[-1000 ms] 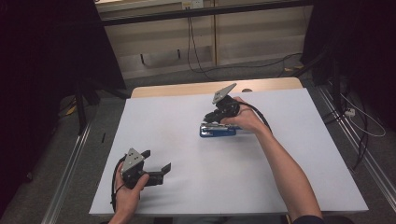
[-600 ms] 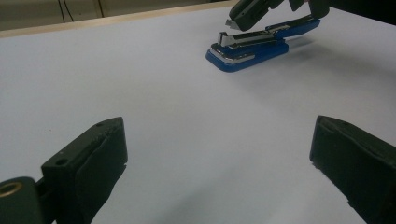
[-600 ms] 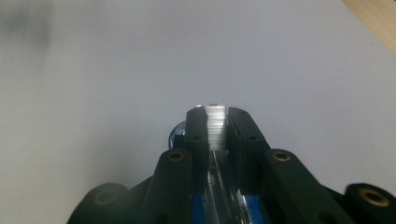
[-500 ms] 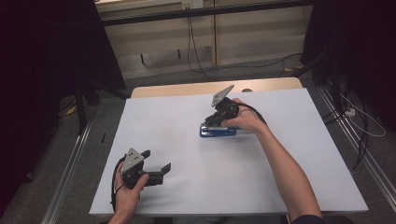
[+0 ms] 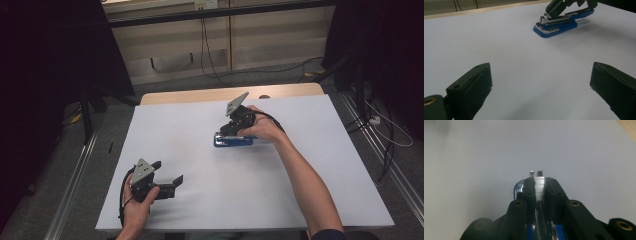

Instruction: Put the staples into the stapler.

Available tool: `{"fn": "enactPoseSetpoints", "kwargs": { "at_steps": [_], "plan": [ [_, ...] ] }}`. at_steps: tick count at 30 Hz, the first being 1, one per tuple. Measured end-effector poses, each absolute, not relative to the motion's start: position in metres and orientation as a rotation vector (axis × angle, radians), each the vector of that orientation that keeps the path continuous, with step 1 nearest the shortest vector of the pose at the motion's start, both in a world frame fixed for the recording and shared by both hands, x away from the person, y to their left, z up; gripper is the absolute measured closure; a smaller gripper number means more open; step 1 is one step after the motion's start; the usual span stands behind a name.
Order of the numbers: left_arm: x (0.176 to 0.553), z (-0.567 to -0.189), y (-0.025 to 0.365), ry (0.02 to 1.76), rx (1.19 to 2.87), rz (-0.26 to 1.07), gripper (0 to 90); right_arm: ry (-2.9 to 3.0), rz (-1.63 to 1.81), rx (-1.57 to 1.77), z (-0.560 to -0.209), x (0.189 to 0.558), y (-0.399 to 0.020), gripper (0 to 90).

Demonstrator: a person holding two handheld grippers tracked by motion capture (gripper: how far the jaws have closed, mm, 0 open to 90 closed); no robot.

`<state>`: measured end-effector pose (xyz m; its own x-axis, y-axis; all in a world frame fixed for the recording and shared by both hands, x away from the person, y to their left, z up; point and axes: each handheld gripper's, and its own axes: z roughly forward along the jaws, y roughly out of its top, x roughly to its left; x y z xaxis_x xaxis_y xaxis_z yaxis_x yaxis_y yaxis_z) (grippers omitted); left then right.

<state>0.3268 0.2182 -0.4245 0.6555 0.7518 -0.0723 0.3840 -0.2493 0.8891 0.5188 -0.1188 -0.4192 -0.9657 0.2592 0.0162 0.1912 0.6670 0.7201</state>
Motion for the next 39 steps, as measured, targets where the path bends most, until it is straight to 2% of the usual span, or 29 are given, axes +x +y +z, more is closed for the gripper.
{"fn": "enactPoseSetpoints", "kwargs": {
  "at_steps": [39],
  "plan": [
    [0.3277,-0.425,0.2186,0.91,1.866,0.458,4.2,2.786,1.162,0.334,-0.4223,0.5204,-0.1099,78.0]
  ]
}}
